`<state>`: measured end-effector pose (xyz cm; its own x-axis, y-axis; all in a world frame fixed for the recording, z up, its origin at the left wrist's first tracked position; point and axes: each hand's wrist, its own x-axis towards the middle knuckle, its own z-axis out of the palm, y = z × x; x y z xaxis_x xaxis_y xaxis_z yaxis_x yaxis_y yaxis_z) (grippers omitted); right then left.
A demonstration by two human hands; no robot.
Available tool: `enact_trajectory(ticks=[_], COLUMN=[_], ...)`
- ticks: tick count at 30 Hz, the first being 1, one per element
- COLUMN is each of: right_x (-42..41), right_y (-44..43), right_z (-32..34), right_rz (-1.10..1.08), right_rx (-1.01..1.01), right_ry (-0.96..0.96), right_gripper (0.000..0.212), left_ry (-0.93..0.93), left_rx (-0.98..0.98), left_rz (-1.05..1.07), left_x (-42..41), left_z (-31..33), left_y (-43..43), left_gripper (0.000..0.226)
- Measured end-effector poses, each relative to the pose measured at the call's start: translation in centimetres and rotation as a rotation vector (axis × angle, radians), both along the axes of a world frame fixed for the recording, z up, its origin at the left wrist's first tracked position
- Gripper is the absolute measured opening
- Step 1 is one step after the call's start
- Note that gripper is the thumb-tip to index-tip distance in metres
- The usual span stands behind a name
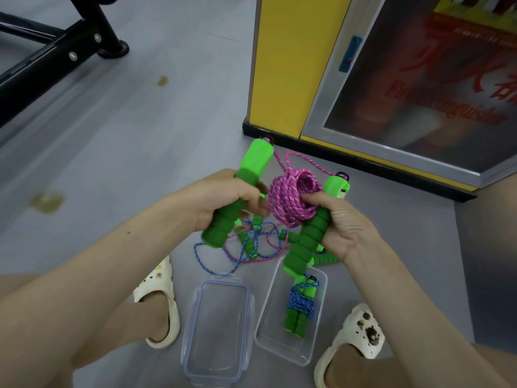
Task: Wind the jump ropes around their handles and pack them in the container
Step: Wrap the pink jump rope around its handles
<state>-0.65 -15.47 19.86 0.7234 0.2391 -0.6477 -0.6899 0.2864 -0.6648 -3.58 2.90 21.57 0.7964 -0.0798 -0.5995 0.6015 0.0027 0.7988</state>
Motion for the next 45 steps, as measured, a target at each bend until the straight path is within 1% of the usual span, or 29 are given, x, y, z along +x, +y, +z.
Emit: enact_trajectory(ticks=[1, 3, 7, 9, 11, 13, 15, 19, 21, 23, 25, 26, 27, 28, 29, 31, 32, 33, 34, 35, 36, 38, 39, 40, 41, 42, 43, 44, 45], right_x=[0.2, 0.4, 0.4, 0.7, 1.1, 1.2, 1.2, 0.8, 0.6, 0.3, 0.1, 0.3, 0.4, 0.6, 0.6, -0.4, -0.9, -1.0, -1.0, -0.7, -0.4, 0.0, 0.1, -0.2, -0.8, -1.5, -2.4, -3.2, -3.6], right_y=[-0.1, 0.1, 0.9, 0.7, 0.2, -0.2, -0.1, 0.1, 0.2, 0.4, 0.5, 0.3, 0.1, 0.2, 0.4, 0.7, 1.0, 1.1, 1.2, 1.0, 0.7, 0.0, -0.2, -0.3, 0.0, 0.4, 0.9, 1.3, 1.6], right_z=[-0.1, -0.3, -0.4, -0.7, -1.3, -1.7, -1.5, -0.9, -0.7, 0.0, 1.2, 1.5, 1.7, 1.3, 0.8, -0.6, -1.0, -1.2, -0.9, -0.4, 0.4, 2.0, 2.1, 1.8, 0.9, 0.0, -0.9, -1.5, -2.0], right_rz=[-0.019, -0.047, -0.189, -0.297, -0.386, -0.436, -0.406, -0.239, -0.207, -0.255, -0.363, -0.389, -0.377, -0.323, -0.226, 0.01, 0.085, 0.124, 0.129, 0.074, -0.008, -0.236, -0.289, -0.266, -0.178, -0.062, 0.043, 0.1, 0.122], right_rx=[-0.095, -0.233, -0.291, -0.318, -0.411, -0.448, -0.401, -0.394, -0.43, -0.479, -0.456, -0.428, -0.413, -0.415, -0.426, -0.376, -0.378, -0.413, -0.436, -0.424, -0.391, -0.372, -0.398, -0.423, -0.439, -0.413, -0.356, -0.302, -0.269], right_ry=[-0.015, -0.033, 0.014, 0.006, -0.025, -0.063, -0.108, -0.216, -0.311, -0.48, -0.727, -0.819, -0.828, -0.73, -0.523, -0.061, 0.013, -0.015, -0.086, -0.191, -0.3, -0.574, -0.682, -0.703, -0.607, -0.416, -0.19, -0.02, 0.052], right_gripper=[0.021, 0.021, 0.027, 0.018, 0.018, 0.019, 0.016, 0.015, 0.021, 0.022, 0.02, 0.019, 0.019, 0.019, 0.02, 0.029, 0.035, 0.039, 0.041, 0.041, 0.039, 0.025, 0.017, 0.012, 0.013, 0.019, 0.028, 0.034, 0.037], left_ry=[0.009, 0.046, -0.032, -0.073, -0.062, -0.025, -0.023, -0.129, -0.173, -0.325, -0.632, -0.783, -0.871, -0.836, -0.659, -0.175, -0.111, -0.193, -0.335, -0.476, -0.599, -0.798, -0.879, -0.892, -0.803, -0.588, -0.324, -0.143, -0.11], left_rx=[0.076, 0.104, 0.156, 0.229, 0.316, 0.339, 0.366, 0.662, 0.682, 0.591, 0.487, 0.484, 0.522, 0.594, 0.661, 0.625, 0.655, 0.755, 0.844, 0.88, 0.837, 0.618, 0.576, 0.626, 0.701, 0.748, 0.739, 0.716, 0.725], left_rz=[-0.015, -0.007, 0.174, 0.214, 0.166, 0.108, 0.086, -0.076, -0.056, 0.112, 0.357, 0.41, 0.396, 0.33, 0.213, -0.02, -0.086, -0.149, -0.174, -0.144, -0.07, 0.205, 0.296, 0.298, 0.205, 0.054, -0.077, -0.155, -0.18], left_x=[-0.1, -0.7, -1.1, -0.8, -0.7, -0.8, -0.8, -1.0, -1.0, -1.1, -1.2, -1.3, -1.3, -1.4, -1.4, -1.9, -2.3, -2.4, -2.5, -2.5, -2.4, -2.1, -1.9, -1.9, -2.0, -2.0, -2.1, -2.3, -2.5], left_z=[-0.2, -0.6, -0.8, -0.8, -0.7, -0.8, -1.1, -1.5, -1.6, -1.2, -0.1, 0.2, 0.0, -0.5, -1.3, -2.5, -2.9, -3.1, -3.0, -2.4, -1.6, -0.4, -0.2, -0.2, -0.5, -1.3, -2.2, -2.9, -3.4], left_y=[0.5, 0.9, 1.1, 2.0, 2.6, 2.6, 2.4, 2.4, 2.3, 1.6, 0.8, 0.6, 0.3, 0.3, 0.2, -0.8, -1.3, -1.7, -2.1, -2.3, -2.3, -2.3, -2.4, -2.7, -3.1, -3.6, -4.0, -4.3, -4.5], left_gripper=[0.027, 0.02, 0.017, 0.022, 0.028, 0.032, 0.032, 0.028, 0.028, 0.027, 0.022, 0.025, 0.027, 0.025, 0.025, 0.028, 0.03, 0.033, 0.037, 0.038, 0.037, 0.032, 0.032, 0.032, 0.03, 0.026, 0.023, 0.023, 0.026])
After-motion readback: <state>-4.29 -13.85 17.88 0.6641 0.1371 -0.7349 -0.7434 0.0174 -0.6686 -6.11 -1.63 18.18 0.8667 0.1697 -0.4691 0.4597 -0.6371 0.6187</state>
